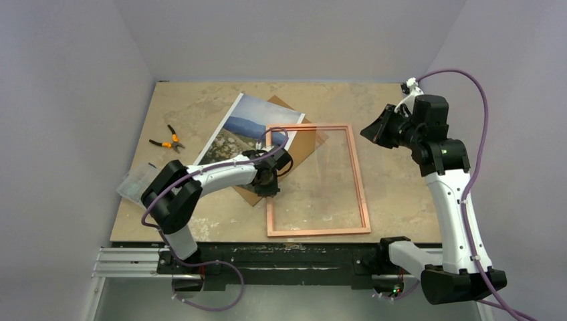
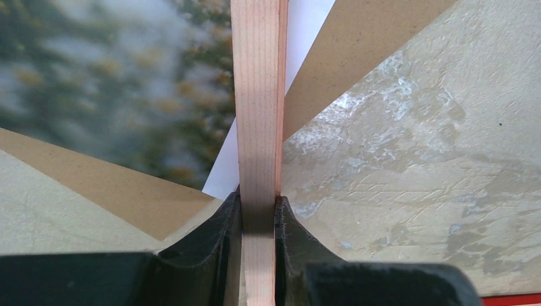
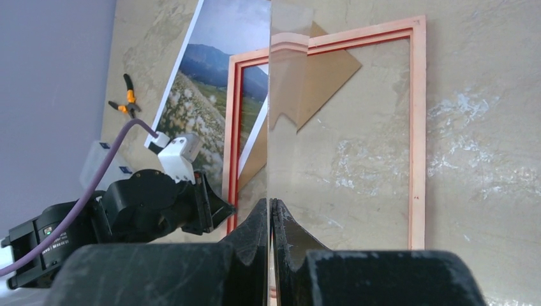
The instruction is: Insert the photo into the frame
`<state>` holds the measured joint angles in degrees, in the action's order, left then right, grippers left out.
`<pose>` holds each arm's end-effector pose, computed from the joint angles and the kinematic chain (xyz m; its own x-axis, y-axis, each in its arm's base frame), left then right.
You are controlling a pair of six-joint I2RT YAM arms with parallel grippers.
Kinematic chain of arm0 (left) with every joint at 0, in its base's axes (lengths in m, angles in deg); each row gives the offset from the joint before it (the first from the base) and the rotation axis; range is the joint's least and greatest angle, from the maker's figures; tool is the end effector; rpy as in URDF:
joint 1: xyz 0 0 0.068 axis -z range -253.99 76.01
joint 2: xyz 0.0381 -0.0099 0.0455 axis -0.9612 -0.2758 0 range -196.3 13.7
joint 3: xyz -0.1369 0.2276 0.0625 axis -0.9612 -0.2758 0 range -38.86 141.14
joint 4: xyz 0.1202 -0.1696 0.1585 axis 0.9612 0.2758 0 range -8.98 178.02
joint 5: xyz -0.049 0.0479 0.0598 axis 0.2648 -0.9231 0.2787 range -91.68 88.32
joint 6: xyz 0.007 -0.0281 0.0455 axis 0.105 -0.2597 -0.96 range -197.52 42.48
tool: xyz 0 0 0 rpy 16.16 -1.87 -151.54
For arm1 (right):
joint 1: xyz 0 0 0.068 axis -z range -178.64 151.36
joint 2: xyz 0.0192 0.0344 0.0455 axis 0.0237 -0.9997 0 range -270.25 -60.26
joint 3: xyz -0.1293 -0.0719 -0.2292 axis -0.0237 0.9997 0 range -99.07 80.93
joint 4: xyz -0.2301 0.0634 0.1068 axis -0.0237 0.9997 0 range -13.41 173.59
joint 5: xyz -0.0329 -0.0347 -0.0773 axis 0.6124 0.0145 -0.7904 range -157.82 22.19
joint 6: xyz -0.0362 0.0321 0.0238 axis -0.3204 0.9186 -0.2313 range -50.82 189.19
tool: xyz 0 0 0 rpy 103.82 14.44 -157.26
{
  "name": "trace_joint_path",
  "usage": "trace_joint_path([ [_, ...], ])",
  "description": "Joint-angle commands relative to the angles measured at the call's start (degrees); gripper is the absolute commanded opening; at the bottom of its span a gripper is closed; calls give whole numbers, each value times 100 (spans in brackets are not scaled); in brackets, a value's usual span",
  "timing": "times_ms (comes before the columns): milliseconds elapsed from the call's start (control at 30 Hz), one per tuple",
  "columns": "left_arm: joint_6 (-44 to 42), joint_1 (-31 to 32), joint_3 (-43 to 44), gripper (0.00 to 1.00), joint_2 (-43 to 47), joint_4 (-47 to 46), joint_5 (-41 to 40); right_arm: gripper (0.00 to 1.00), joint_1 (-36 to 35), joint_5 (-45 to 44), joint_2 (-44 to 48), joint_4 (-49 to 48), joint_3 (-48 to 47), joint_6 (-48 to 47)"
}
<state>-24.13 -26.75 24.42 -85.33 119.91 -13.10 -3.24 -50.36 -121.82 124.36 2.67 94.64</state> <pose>0.2253 -0.2333 0.1748 -0.9395 -0.1430 -0.3111 -0.1176 0.9881 -0.0988 0.2026 0.0271 0.4177 -0.6075 0.3624 -0.7068 -0.0791 0.8578 0.5078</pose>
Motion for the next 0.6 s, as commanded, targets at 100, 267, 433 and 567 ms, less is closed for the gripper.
trace_joint_path([
  [100,-877,-187,48,5,77,370,-192,0,-13,360,17,-504,117,122],
  [267,-929,-187,3,54,371,78,137,0,-12,572,-15,-598,235,108],
  [433,-1012,-208,-108,78,1265,-192,273,0,-12,871,53,-870,425,102],
  [567,-934,-318,-473,81,2075,-675,733,0,-11,1231,85,-1128,558,78],
])
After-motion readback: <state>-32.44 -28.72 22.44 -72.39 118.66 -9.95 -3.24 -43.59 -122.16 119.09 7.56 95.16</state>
